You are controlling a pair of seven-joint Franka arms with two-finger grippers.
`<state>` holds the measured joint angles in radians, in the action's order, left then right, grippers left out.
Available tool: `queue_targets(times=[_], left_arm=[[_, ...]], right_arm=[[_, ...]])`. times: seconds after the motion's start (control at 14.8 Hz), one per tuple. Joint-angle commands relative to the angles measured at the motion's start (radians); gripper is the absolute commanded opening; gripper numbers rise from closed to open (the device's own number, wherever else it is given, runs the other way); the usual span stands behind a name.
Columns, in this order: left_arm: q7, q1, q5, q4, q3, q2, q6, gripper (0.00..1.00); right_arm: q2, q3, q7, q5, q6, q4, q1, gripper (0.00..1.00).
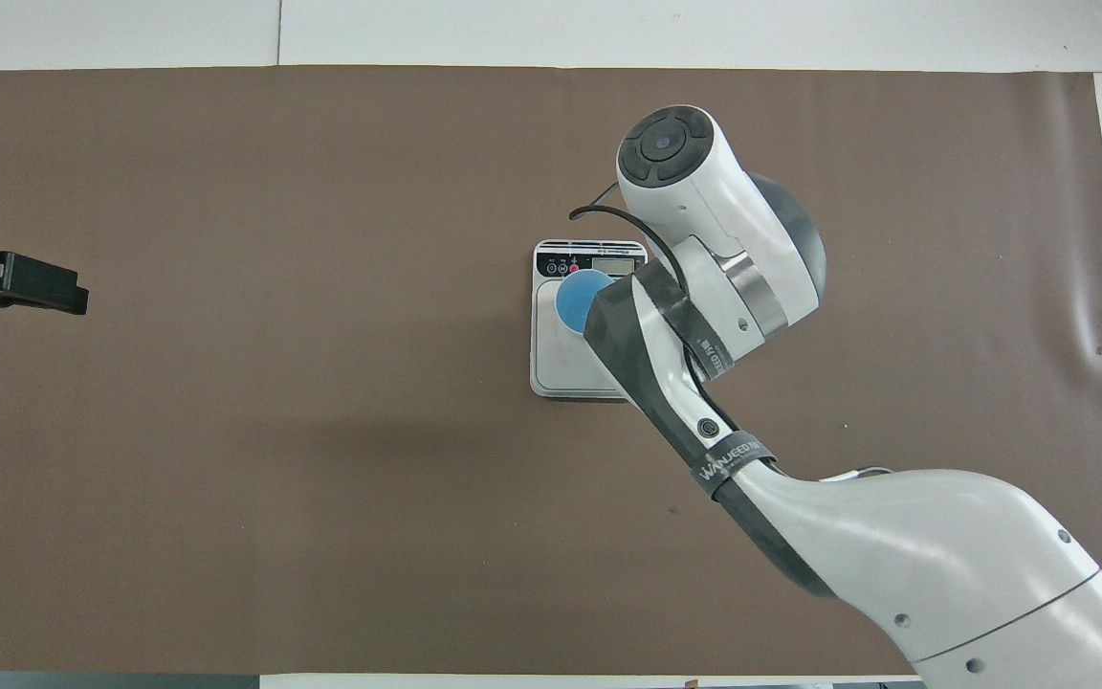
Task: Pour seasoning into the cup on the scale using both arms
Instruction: 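Carry the bottle back and set it upright with the right gripper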
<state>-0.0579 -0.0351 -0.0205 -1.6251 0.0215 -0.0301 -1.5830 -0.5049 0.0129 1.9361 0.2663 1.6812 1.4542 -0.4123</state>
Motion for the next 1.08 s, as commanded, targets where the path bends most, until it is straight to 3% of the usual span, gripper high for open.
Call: queue_targets(times=[0.0, 0.34, 0.61, 0.88, 1.01], left_arm=[[-0.010, 0.007, -0.015, 0.011, 0.000, 0.001, 0.018, 1.00], [-0.010, 0.007, -0.015, 0.011, 0.000, 0.001, 0.018, 1.00], [-0.010, 0.007, -0.015, 0.011, 0.000, 0.001, 0.018, 1.00], [-0.010, 0.007, -0.015, 0.011, 0.000, 0.001, 0.018, 1.00], [-0.010, 0.007, -0.015, 0.011, 0.000, 0.001, 0.018, 1.00]], right_arm=[[0.028, 0.009, -0.024, -0.056, -0.025, -0.034, 0.042, 0.00], [0.156, 0.007, -0.260, -0.261, -0.023, 0.043, 0.167, 0.00], [0.325, 0.007, -0.524, -0.479, 0.027, 0.239, 0.315, 0.00], [0.380, 0.006, -0.825, -0.700, 0.034, 0.363, 0.527, 0.00], [0.428, 0.006, -1.006, -0.835, 0.089, 0.484, 0.633, 0.00]])
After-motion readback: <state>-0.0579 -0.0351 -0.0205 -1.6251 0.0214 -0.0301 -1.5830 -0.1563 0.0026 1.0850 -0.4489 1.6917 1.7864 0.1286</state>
